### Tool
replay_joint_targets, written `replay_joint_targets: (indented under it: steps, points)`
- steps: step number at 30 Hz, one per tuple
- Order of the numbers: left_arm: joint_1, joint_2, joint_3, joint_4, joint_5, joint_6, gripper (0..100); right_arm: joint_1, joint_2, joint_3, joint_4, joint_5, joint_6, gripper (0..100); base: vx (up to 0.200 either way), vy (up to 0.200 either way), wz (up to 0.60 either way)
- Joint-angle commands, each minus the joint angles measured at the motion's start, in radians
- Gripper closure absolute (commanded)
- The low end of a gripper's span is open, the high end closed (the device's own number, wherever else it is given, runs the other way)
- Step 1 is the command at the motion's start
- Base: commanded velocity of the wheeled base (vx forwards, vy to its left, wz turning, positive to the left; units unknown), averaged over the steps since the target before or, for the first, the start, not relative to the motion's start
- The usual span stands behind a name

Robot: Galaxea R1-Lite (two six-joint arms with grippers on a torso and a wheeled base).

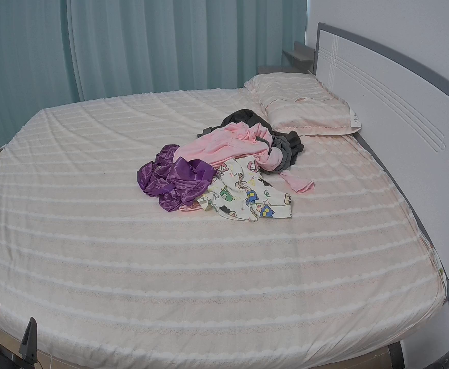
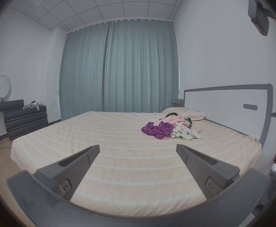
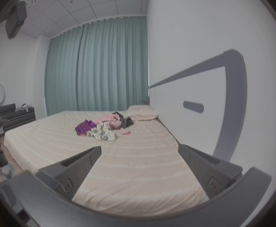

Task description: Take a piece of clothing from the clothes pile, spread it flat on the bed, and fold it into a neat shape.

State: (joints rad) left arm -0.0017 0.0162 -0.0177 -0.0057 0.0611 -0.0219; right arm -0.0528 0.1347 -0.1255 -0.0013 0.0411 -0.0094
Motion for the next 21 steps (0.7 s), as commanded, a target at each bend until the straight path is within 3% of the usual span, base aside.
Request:
replay_joint_targets:
  steps: [1,3,4,5,6,9,17,21]
  points:
    - [0.000,-0.016,0.018,0.000,0.000,0.000,0,0.004,0.332,-0.316,0.049,0.141,-0.031,0,0.000,0.000,0.00]
    - [0.000,-0.016,0.018,0.000,0.000,0.000,0,0.007,0.375,-0.307,0.060,0.175,0.000,0,0.000,0.000,0.00]
    - [0.000,-0.016,0.018,0.000,0.000,0.000,0,0.014,0.444,-0.290,0.055,0.217,0.083,0,0.000,0.000,0.00]
    - [0.000,-0.016,0.018,0.000,0.000,0.000,0,0.014,0.444,-0.290,0.055,0.217,0.083,0,0.000,0.000,0.00]
    - [0.000,-0.016,0.018,0.000,0.000,0.000,0,0.022,0.513,-0.290,0.053,0.263,0.161,0,0.000,0.000,0.00]
    - [0.000,-0.016,0.018,0.000,0.000,-0.001,0,0.050,0.658,-0.307,0.021,0.329,0.210,0,0.000,0.000,0.00]
    - [0.000,-0.016,0.018,0.000,0.000,-0.001,0,0.110,0.994,-0.332,-0.109,0.372,0.249,0,0.000,0.000,0.00]
    - [0.000,-0.016,0.018,0.000,0.000,-0.001,0,0.162,1.208,-0.370,-0.232,0.369,0.318,0,0.000,0.000,0.00]
